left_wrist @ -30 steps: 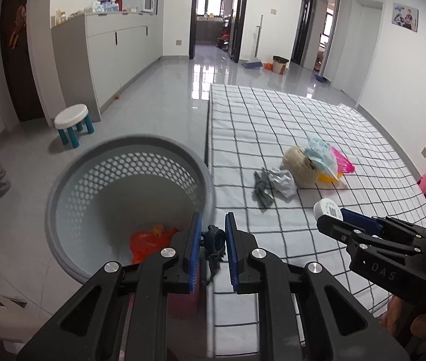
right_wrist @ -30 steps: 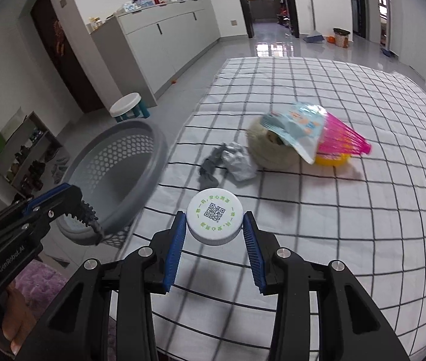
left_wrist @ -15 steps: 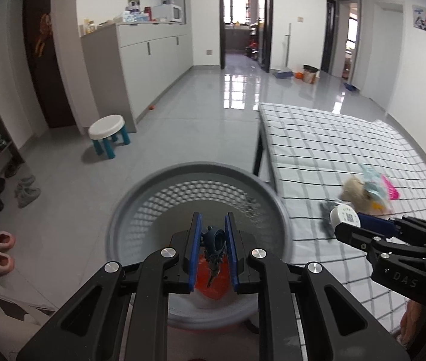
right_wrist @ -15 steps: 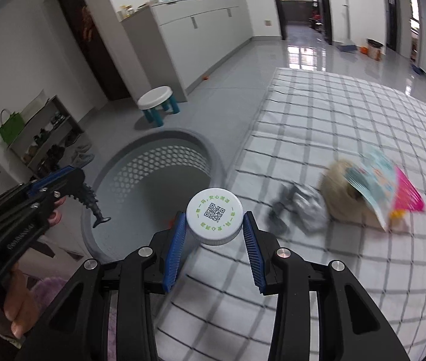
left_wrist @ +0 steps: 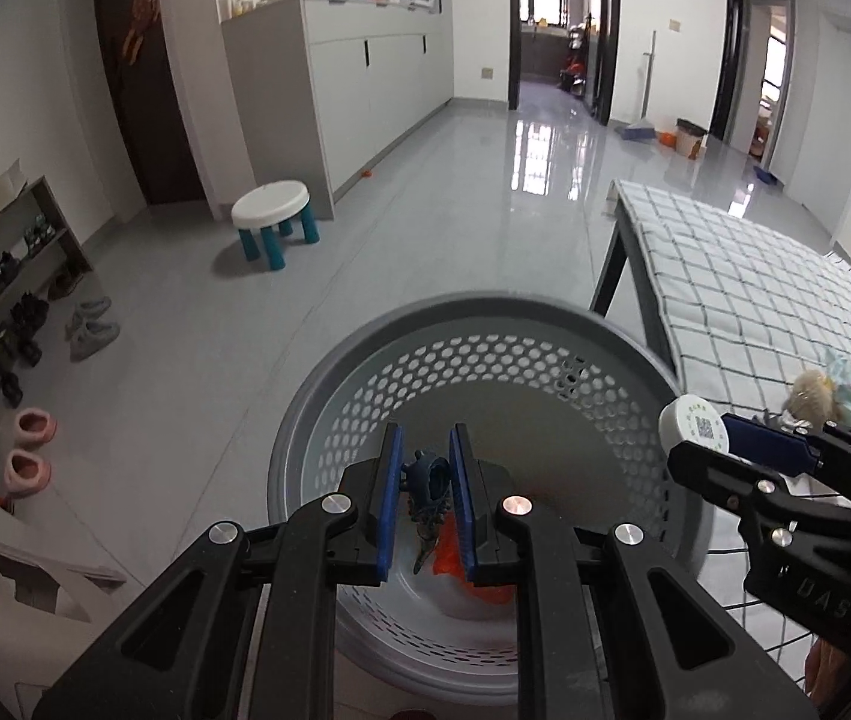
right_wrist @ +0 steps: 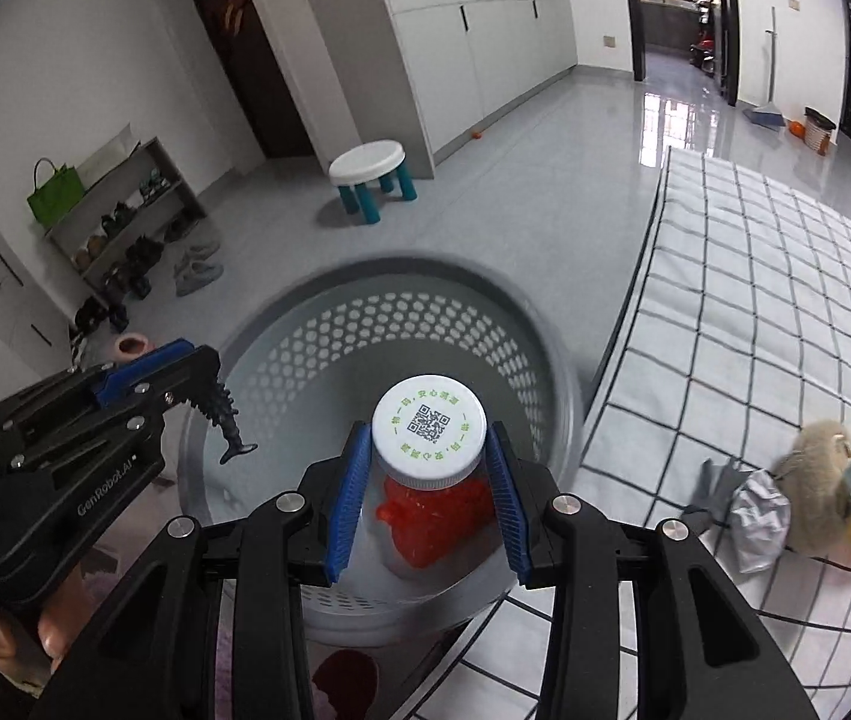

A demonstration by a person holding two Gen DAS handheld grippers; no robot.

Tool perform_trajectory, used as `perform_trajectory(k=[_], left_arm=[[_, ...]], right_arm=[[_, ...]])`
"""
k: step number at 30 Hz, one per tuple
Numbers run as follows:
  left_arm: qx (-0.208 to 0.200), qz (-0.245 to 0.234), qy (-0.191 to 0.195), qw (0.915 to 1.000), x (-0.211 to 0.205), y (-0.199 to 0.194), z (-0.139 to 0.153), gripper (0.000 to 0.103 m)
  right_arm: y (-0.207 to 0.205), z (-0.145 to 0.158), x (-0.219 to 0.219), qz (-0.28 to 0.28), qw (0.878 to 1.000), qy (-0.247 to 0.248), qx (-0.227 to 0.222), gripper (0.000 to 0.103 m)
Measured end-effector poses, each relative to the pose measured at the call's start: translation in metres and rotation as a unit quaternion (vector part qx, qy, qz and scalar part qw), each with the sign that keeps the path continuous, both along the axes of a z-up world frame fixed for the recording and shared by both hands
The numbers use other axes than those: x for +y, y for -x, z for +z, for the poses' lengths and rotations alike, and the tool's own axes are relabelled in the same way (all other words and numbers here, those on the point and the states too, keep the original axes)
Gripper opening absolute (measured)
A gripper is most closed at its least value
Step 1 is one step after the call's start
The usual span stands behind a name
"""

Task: Collect trash
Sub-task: 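Carry the brush and white lid over the grey basket with both tools, then open both tools to drop the brush and white lid into the basket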

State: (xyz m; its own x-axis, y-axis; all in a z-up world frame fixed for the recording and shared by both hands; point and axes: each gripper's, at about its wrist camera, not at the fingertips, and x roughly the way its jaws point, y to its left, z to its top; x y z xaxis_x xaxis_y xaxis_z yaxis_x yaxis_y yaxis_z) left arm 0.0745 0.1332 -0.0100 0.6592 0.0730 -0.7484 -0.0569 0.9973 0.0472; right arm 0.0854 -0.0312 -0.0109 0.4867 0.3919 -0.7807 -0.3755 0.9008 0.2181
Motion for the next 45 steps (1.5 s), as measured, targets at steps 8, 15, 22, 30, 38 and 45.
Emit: perform_trajectory(k=[8, 15, 22, 30, 38, 45], left_arm=[[0.02, 0.014, 0.006, 0.9997, 0.007, -0.003, -0.013, 0.016], [0.026, 0.022, 0.009, 0.9994, 0.013, -0.004, -0.014, 0.018], [0.012, 0.033, 0.007, 0.9993, 0.018, -0.002, -0.008, 0.063], [0.01, 0.038, 0.006, 0.9992, 0.02, -0.003, -0.009, 0.07], [0.009, 0.038, 0.007, 0.9992, 0.018, -0.005, -0.009, 0.071], [0.008, 0.04, 0.007, 0.9992, 0.018, -0.004, -0.008, 0.073]], right_arm=[[-0.009, -0.015, 0.0, 0.004, 1.0, -0.003, 0.022, 0.038], [-0.011, -0.016, -0.004, 0.003, 1.0, -0.002, 0.02, 0.038], [-0.008, -0.012, -0.01, -0.006, 1.0, -0.003, 0.011, 0.055], [-0.007, -0.013, -0.012, -0.008, 1.0, -0.003, 0.011, 0.055], [-0.007, -0.014, -0.014, -0.01, 1.0, -0.003, 0.011, 0.055], [-0.007, -0.016, -0.015, -0.011, 1.0, -0.003, 0.011, 0.055]])
